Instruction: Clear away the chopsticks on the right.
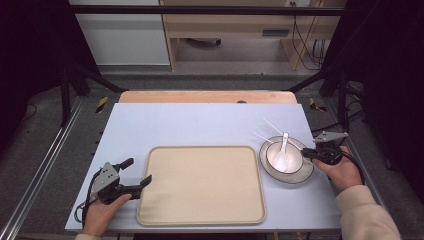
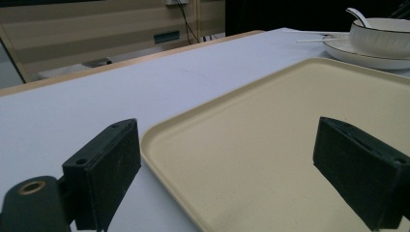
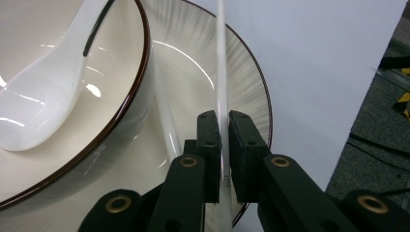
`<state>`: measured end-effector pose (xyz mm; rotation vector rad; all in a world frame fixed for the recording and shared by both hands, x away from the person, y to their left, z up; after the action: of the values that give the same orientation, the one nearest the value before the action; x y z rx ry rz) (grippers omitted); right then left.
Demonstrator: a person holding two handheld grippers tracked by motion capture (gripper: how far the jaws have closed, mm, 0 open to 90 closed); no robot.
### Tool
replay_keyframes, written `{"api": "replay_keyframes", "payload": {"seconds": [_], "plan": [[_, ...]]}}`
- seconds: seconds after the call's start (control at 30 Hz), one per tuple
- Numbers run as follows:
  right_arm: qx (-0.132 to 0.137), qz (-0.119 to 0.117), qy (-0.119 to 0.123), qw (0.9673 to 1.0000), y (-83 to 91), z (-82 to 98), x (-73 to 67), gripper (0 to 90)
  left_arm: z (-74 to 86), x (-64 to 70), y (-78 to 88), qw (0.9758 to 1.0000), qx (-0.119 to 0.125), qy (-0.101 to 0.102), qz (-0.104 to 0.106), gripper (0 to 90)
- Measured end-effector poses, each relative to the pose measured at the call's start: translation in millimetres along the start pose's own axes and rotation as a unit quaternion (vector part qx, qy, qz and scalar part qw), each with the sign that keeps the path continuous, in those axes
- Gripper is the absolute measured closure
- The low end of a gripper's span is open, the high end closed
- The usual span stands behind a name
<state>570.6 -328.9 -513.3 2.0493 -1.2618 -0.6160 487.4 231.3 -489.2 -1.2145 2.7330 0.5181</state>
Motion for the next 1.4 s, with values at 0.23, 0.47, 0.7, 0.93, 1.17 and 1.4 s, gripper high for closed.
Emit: {"api": "replay_keyframes", "payload": {"seconds": [0.23,0.47,0.7,0.93,1.17,1.4], "plan": [[0.012,0.009,-0.009,0.9999,5.9,-3.6,0.3,83.9,-0.4,-0.3,0.5,1.0,0.001,0.0,-0.001,9.2],[0.061,0.019,-0.036,0.9973,33.5,-19.0,-3.2,84.0,-1.0,-1.1,1.6,1.0,0.001,-0.002,-0.003,9.2],[0.107,0.015,-0.03,0.9937,66.4,-36.4,-38.2,84.0,-0.9,-4.0,3.9,0.9999,0.002,0.002,-0.012,9.0],[0.135,-0.021,-0.005,0.9906,81.6,-48.9,-107.0,83.9,-1.8,-7.0,6.2,0.9998,0.005,0.005,-0.018,9.0],[0.122,-0.062,0.018,0.9904,59.9,-35.5,-186.0,83.9,-3.2,-6.8,6.5,0.9998,0.008,0.002,-0.018,9.0],[0.098,-0.077,0.016,0.9921,41.0,-18.1,-215.0,83.9,-3.7,-12.9,11.5,0.9995,0.011,0.006,-0.029,9.0]]}}
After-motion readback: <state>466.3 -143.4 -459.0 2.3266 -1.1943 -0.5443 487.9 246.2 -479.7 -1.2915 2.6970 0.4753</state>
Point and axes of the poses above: each handheld gripper's, and its own axes: y roughly backward along the jaws, z roughly out of its underside, x roughly to its right, the point moved 9 cm from there along -y, roughly forward along the jaws, and after that the axes turned 12 degrees about -y, right-handed, at the moved point
